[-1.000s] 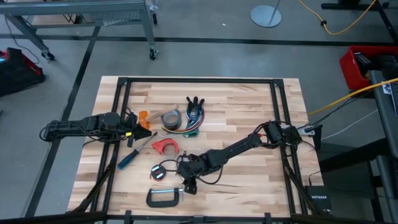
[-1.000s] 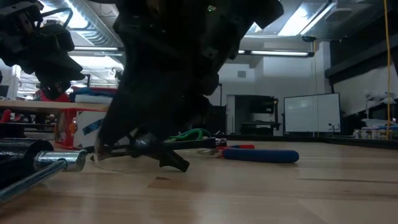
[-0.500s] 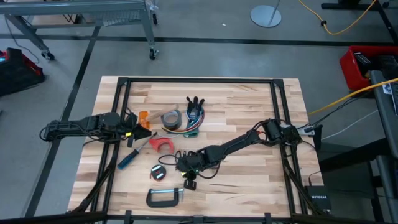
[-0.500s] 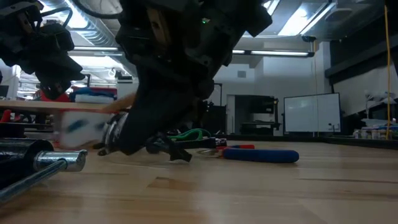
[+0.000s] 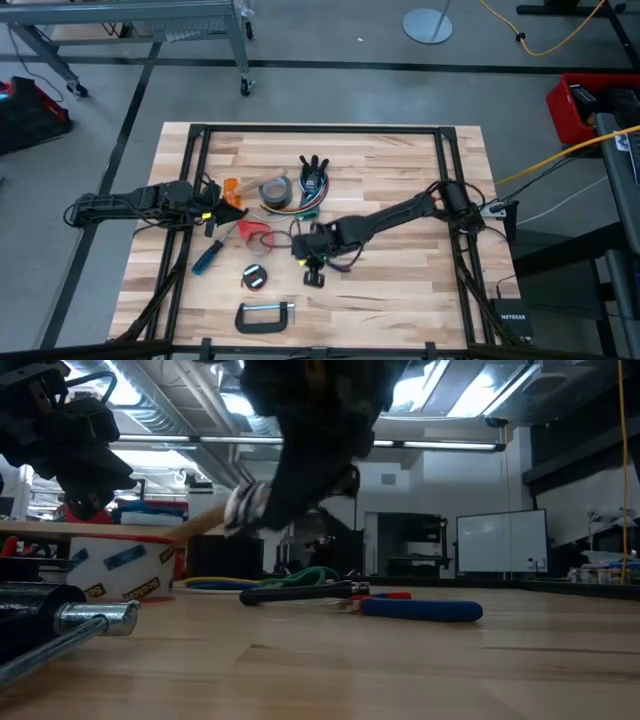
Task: Coil cords
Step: Put the safety goggles on the top center of the table
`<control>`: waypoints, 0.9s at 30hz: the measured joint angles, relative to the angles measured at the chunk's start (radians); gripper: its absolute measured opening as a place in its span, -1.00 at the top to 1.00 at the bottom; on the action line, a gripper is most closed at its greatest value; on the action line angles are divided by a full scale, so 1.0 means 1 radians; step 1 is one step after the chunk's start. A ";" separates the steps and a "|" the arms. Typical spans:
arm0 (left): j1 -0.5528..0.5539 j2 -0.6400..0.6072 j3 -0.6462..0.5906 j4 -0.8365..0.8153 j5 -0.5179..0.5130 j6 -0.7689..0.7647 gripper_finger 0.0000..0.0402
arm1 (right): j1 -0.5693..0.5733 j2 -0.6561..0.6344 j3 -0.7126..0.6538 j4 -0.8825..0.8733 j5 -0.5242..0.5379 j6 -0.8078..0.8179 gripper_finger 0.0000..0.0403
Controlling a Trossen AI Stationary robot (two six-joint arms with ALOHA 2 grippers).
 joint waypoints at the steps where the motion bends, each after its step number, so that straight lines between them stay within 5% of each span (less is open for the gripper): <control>1: 0.000 0.000 0.000 0.000 0.000 0.000 0.64 | -0.011 -0.013 0.000 -0.024 0.032 -0.017 0.91; 10: 0.000 0.000 0.000 0.000 0.000 0.002 0.64 | -0.178 -0.081 0.000 -0.309 0.203 -0.069 0.91; 19: 0.000 0.000 0.000 0.000 0.000 0.014 0.64 | -0.405 -0.082 0.000 -0.443 0.208 -0.131 0.91; 27: 0.000 0.000 0.000 0.000 0.000 0.037 0.64 | -0.583 -0.082 -0.055 -0.424 0.085 -0.148 0.91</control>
